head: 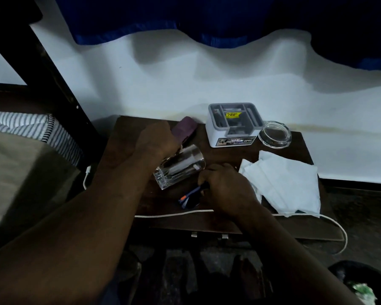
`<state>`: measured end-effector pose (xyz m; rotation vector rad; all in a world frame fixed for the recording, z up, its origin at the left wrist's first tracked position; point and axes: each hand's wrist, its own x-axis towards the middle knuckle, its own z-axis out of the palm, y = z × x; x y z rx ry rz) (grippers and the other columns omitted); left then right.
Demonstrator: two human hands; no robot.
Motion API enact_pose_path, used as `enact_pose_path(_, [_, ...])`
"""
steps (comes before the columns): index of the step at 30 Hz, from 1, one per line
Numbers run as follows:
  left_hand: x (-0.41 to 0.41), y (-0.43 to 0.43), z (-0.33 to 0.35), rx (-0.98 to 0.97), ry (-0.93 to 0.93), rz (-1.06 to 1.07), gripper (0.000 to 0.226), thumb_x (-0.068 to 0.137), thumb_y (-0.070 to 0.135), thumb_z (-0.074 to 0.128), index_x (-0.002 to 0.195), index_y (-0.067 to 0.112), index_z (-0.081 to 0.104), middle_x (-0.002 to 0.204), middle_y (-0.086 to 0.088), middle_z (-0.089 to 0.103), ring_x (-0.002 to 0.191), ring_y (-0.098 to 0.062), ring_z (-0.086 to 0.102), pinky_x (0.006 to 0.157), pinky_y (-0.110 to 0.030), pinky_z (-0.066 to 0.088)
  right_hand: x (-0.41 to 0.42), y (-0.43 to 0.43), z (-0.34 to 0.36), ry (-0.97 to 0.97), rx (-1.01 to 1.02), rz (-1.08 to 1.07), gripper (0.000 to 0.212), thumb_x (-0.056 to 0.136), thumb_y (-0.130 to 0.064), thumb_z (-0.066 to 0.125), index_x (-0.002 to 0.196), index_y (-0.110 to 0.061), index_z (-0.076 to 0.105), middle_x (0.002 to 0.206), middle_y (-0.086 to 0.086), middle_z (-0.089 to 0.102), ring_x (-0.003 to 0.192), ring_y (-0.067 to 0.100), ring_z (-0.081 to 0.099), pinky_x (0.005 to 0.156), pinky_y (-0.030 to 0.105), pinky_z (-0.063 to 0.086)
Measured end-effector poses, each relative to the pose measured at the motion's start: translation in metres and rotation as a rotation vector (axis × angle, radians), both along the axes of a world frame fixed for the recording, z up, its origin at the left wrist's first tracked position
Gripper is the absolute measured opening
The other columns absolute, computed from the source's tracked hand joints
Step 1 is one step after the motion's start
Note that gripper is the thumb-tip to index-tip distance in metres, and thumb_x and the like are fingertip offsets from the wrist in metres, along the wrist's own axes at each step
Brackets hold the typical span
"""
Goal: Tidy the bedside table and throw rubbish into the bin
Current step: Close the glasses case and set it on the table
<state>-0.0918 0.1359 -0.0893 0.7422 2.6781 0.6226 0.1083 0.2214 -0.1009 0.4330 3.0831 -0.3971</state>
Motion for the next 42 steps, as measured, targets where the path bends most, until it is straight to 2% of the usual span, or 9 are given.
enact_pose_path(6, [0.005, -0.002, 0.015, -0.046, 0.097, 0.018, 0.049, 0.077, 0.054, 0.067, 0.102, 0.013, 0.071, 0.103, -0.008, 0.071, 0.088, -0.026, 0.065, 0.07, -0.03, 0.047, 0.006, 0.014, 0.016, 0.089, -0.156, -0.027, 0.013, 0.073, -0.025, 0.06, 0.08, -0.024, 0.07, 0.09, -0.005, 0.072, 0.089, 0.022, 0.068, 0.076, 0.035, 0.055])
enact_pose_path(13, [0.014, 0.002, 0.052, 0.097, 0.16, 0.082, 0.088, 0.069, 0.088, 0.042, 0.094, 0.01, 0.076, 0.095, -0.012, 0.075, 0.095, -0.032, 0.069, 0.075, -0.035, 0.052, 0.014, 0.033, 0.05, 0.346, -0.732, -0.297, 0.007, 0.09, -0.015, 0.073, 0.084, -0.018, 0.072, 0.078, 0.0, 0.076, 0.073, 0.014, 0.069, 0.074, 0.037, 0.052])
enact_pose_path(19, [0.058, 0.01, 0.068, 0.649, -0.498, 0.127, 0.039, 0.086, 0.041, 0.072, 0.084, 0.002, 0.074, 0.064, -0.004, 0.068, 0.058, -0.019, 0.063, 0.056, -0.029, 0.048, 0.005, 0.028, 0.063, 0.616, -1.505, -0.75, 0.024, 0.099, 0.005, 0.043, 0.108, -0.008, 0.062, 0.094, 0.016, 0.076, 0.074, 0.027, 0.076, 0.056, 0.035, 0.06])
enact_pose_path(23, [0.083, 0.013, 0.07, 0.789, -0.863, 0.092, 0.021, 0.092, 0.016, 0.069, 0.11, 0.005, 0.068, 0.088, -0.012, 0.078, 0.07, -0.023, 0.075, 0.06, -0.033, 0.061, 0.004, 0.03, 0.06, 0.635, -1.52, -0.851, 0.023, 0.095, 0.004, 0.04, 0.101, -0.009, 0.059, 0.083, 0.013, 0.067, 0.06, 0.022, 0.07, 0.061, 0.04, 0.056])
enact_pose_path(29, [0.092, 0.014, 0.063, 0.73, -0.897, 0.058, 0.045, 0.083, 0.009, 0.078, 0.122, 0.009, 0.054, 0.104, -0.02, 0.075, 0.083, -0.032, 0.076, 0.072, -0.043, 0.064, 0.008, 0.032, 0.069, 0.561, -1.657, -0.745, 0.027, 0.098, -0.024, 0.043, 0.101, -0.007, 0.065, 0.086, 0.012, 0.071, 0.066, 0.024, 0.068, 0.055, 0.028, 0.055])
enact_pose_path(32, [0.094, 0.013, 0.064, 0.731, -0.879, 0.029, 0.05, 0.08, 0.008, 0.082, 0.121, 0.008, 0.052, 0.107, -0.021, 0.073, 0.088, -0.036, 0.076, 0.078, -0.051, 0.063, 0.0, 0.031, 0.069, 0.629, -1.441, -0.564, 0.026, 0.099, -0.026, 0.064, 0.112, -0.004, 0.07, 0.101, 0.013, 0.079, 0.09, 0.026, 0.078, 0.074, 0.034, 0.062])
enact_pose_path(34, [0.092, 0.011, 0.063, 0.712, -0.845, 0.003, 0.05, 0.08, 0.007, 0.082, 0.12, 0.007, 0.053, 0.107, -0.02, 0.073, 0.087, -0.035, 0.077, 0.078, -0.054, 0.063, -0.002, 0.031, 0.063, 0.637, -1.273, -0.528, 0.047, 0.087, -0.033, 0.08, 0.123, -0.005, 0.067, 0.111, 0.018, 0.076, 0.102, 0.035, 0.075, 0.089, 0.049, 0.062])
enact_pose_path(38, [0.088, 0.007, 0.058, 0.665, -0.812, -0.062, 0.047, 0.077, 0.001, 0.081, 0.118, 0.007, 0.057, 0.1, -0.016, 0.076, 0.089, -0.034, 0.076, 0.081, -0.058, 0.061, 0.002, 0.035, 0.059, 0.598, -1.067, -0.542, 0.051, 0.074, -0.042, 0.086, 0.112, -0.011, 0.072, 0.096, 0.012, 0.078, 0.091, 0.033, 0.076, 0.084, 0.059, 0.061])
enact_pose_path(42, [0.086, 0.007, 0.058, 0.698, -0.944, -0.09, 0.027, 0.085, 0.003, 0.067, 0.11, 0.013, 0.069, 0.1, -0.018, 0.075, 0.09, -0.036, 0.074, 0.091, -0.059, 0.058, 0.0, 0.033, 0.061, 0.595, -0.794, -0.581, 0.04, 0.07, -0.05, 0.078, 0.096, -0.019, 0.077, 0.082, 0.001, 0.077, 0.078, 0.022, 0.075, 0.076, 0.05, 0.063])
